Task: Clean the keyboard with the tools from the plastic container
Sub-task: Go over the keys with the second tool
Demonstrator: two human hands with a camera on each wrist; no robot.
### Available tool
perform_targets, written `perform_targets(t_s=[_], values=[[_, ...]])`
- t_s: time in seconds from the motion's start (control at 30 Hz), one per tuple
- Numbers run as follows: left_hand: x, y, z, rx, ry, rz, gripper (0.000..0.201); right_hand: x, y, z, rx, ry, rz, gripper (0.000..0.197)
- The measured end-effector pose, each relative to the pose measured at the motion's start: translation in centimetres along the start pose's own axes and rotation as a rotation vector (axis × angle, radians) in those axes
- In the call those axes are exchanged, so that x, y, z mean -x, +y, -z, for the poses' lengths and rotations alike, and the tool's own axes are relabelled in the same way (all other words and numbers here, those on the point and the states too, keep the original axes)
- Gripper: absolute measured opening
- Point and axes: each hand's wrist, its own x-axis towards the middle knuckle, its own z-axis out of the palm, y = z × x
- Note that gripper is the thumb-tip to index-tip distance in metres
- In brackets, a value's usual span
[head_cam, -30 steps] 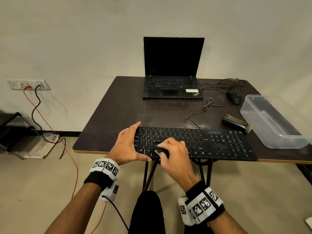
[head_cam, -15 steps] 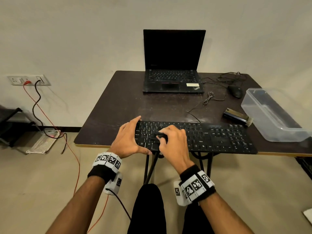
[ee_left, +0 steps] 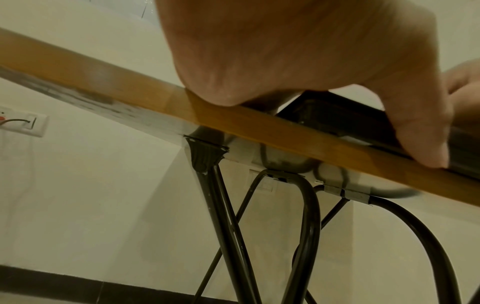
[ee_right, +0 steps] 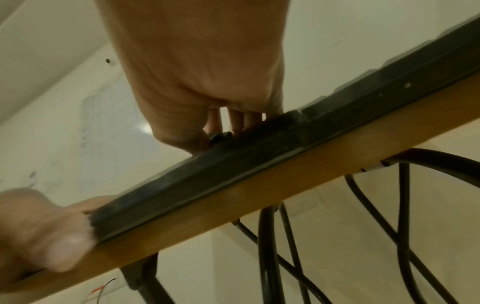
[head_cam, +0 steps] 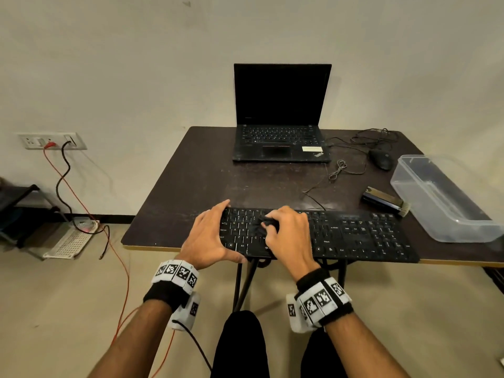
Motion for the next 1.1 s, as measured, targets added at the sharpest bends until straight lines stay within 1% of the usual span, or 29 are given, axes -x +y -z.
perform_targets(t_s=[0.03, 0.07, 0.17, 0.2, 0.23, 0.33, 0.37, 0.5, 0.53, 0.6, 0.67, 0.73, 0.8, 0.83, 0.87, 0.97, 1.03, 1.1], values=[[0.0, 0.0, 0.0, 0.000, -0.001, 0.002, 0.150, -0.6, -0.1, 0.1, 0.014, 0.005, -0.023, 0.013], [0.0, 0.0, 0.0, 0.002, -0.003, 0.002, 0.150, -0.8, -0.4, 0.1, 0.017, -0.012, -0.011, 0.013], [0.0, 0.1, 0.1, 0.003, -0.001, 0.003, 0.150, 0.7, -1.1, -0.6, -0.025, -0.116, 0.117, 0.016], [0.1, 0.2, 0.1, 0.004, 0.000, 0.003, 0.150, 1.1, -0.7, -0.7, -0.037, -0.123, 0.130, 0.017], [0.1, 0.2, 0.0, 0.008, 0.001, 0.003, 0.150, 1.2, -0.1, -0.7, -0.044, -0.106, 0.117, 0.017], [0.1, 0.3, 0.1, -0.004, -0.005, 0.011, 0.149, -0.4, 0.5, -0.8, -0.005, -0.003, 0.004, 0.017], [0.1, 0.2, 0.0, -0.005, -0.005, 0.014, 0.148, -0.7, 0.1, -0.8, 0.015, -0.004, -0.005, 0.018], [0.2, 0.4, 0.1, -0.008, 0.006, -0.006, 0.147, 0.6, -1.3, -1.6, 0.013, -0.095, 0.149, 0.026], [0.3, 0.5, 0.1, -0.004, 0.008, -0.012, 0.147, 0.8, -1.0, -1.5, 0.007, -0.085, 0.149, 0.026], [0.2, 0.5, 0.0, -0.013, 0.007, -0.007, 0.146, -0.3, -0.2, -1.2, 0.023, -0.018, 0.071, 0.023], [0.1, 0.5, 0.1, -0.022, 0.002, 0.009, 0.146, -1.9, -0.3, -0.8, 0.067, 0.002, 0.012, 0.020], [0.1, 0.5, 0.1, -0.013, 0.005, 0.001, 0.145, -2.3, -1.5, -1.0, 0.079, -0.066, 0.050, 0.022], [0.3, 0.6, 0.1, -0.024, 0.008, -0.003, 0.145, -1.3, -2.0, -1.7, 0.058, -0.131, 0.116, 0.023], [0.4, 0.5, 0.0, -0.021, 0.012, -0.002, 0.144, -0.7, -1.7, -1.8, 0.040, -0.125, 0.125, 0.022], [0.4, 0.5, -0.1, -0.013, 0.017, -0.004, 0.144, -0.5, -1.4, -1.5, 0.027, -0.092, 0.103, 0.021], [0.2, 0.6, 0.2, -0.025, 0.009, 0.007, 0.143, -2.4, -1.4, -1.3, 0.069, 0.009, -0.017, 0.021], [0.3, 0.5, 0.1, -0.016, 0.012, 0.015, 0.143, -2.8, -2.6, -1.6, 0.091, -0.017, -0.011, 0.023], [0.3, 0.7, 0.2, -0.013, 0.015, 0.012, 0.142, -2.1, -3.5, -2.4, 0.081, -0.072, 0.056, 0.025]])
